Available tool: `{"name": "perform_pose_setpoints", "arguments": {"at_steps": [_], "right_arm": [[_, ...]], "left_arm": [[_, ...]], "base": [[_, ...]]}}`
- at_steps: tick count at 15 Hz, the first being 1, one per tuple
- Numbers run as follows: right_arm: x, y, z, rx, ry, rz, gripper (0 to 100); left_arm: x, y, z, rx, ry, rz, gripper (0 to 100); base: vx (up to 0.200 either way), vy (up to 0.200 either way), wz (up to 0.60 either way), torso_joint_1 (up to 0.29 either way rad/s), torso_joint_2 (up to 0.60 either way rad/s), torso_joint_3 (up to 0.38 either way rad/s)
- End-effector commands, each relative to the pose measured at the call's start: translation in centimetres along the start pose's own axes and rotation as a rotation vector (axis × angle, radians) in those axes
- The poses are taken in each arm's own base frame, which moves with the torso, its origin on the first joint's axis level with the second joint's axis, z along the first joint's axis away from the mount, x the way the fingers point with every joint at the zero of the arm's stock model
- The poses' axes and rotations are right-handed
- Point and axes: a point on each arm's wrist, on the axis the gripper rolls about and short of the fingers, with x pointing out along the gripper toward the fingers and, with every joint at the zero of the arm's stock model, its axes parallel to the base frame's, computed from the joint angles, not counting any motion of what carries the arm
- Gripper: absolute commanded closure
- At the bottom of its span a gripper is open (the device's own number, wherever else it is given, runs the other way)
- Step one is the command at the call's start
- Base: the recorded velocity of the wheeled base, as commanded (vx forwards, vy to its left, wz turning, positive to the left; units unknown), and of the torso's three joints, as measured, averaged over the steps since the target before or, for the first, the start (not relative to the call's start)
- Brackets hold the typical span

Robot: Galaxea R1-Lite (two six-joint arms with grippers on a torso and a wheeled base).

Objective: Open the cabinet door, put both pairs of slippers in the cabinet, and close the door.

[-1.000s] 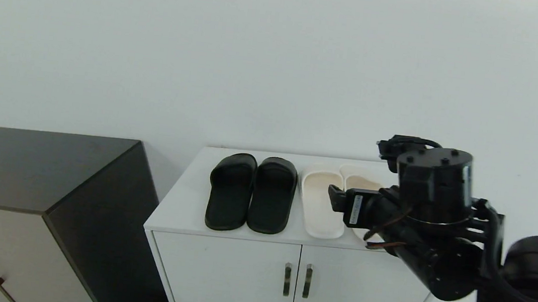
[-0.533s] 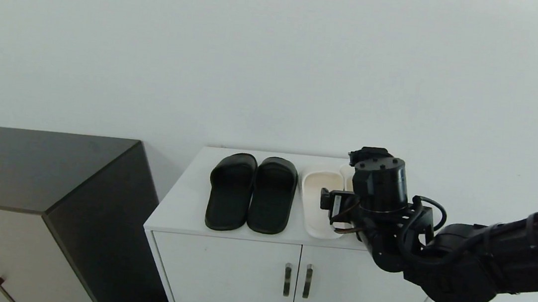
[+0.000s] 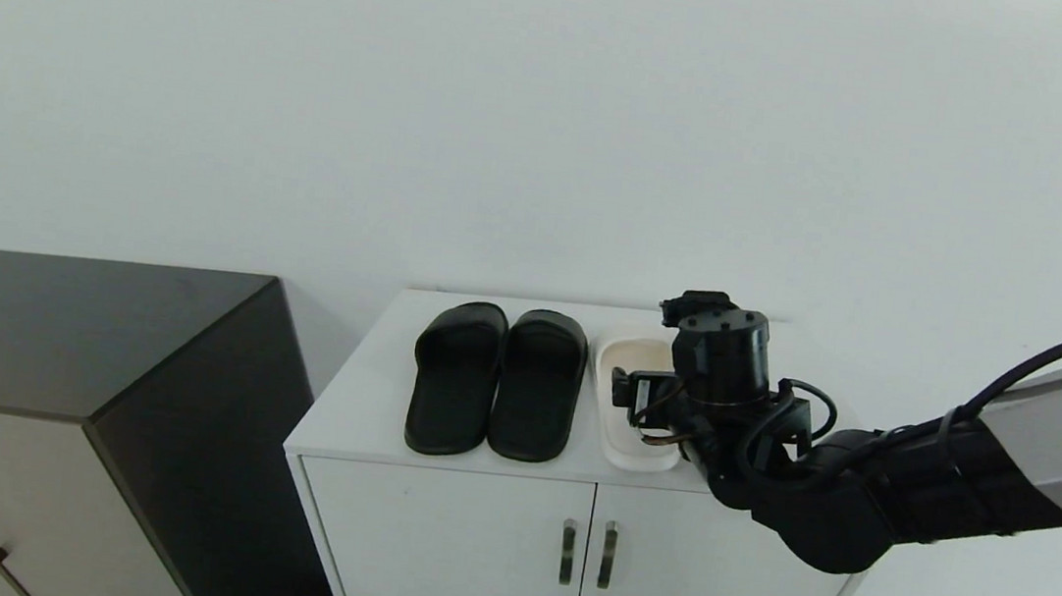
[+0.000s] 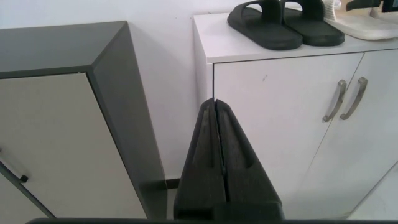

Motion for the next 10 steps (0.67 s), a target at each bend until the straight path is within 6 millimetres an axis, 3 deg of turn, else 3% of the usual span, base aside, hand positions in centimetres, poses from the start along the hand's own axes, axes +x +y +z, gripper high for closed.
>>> {"name": "perform_pose_setpoints", "arguments": {"at_steps": [1,7,8,10], "right_arm": [[0.9,-0.2,0.2,0.003,-0.008,-0.009,0],[2.8,-1.1,0.2,-0.006,-0.008,-0.032,0],[2.9,-1.2,0.1,-0.007,-0.006,-0.034,100],[3.5,-1.3,-0.4,-0.011,0.008,-0.015,100]], "left_arm": [[0.0,0.0,0.0,0.0,0.003,0.0,100],[0.0,0.0,0.0,0.0,0.001,0.0,100],[0.0,0.0,0.0,0.0,0.003,0.0,100],[0.0,0.0,0.0,0.0,0.001,0.0,100]], "base": [[0.0,0.0,0.0,0.0,0.0,0.0],[0.0,0.0,0.0,0.0,0.0,0.0],[0.0,0.0,0.0,0.0,0.0,0.0],[0.0,0.0,0.0,0.0,0.0,0.0]]}}
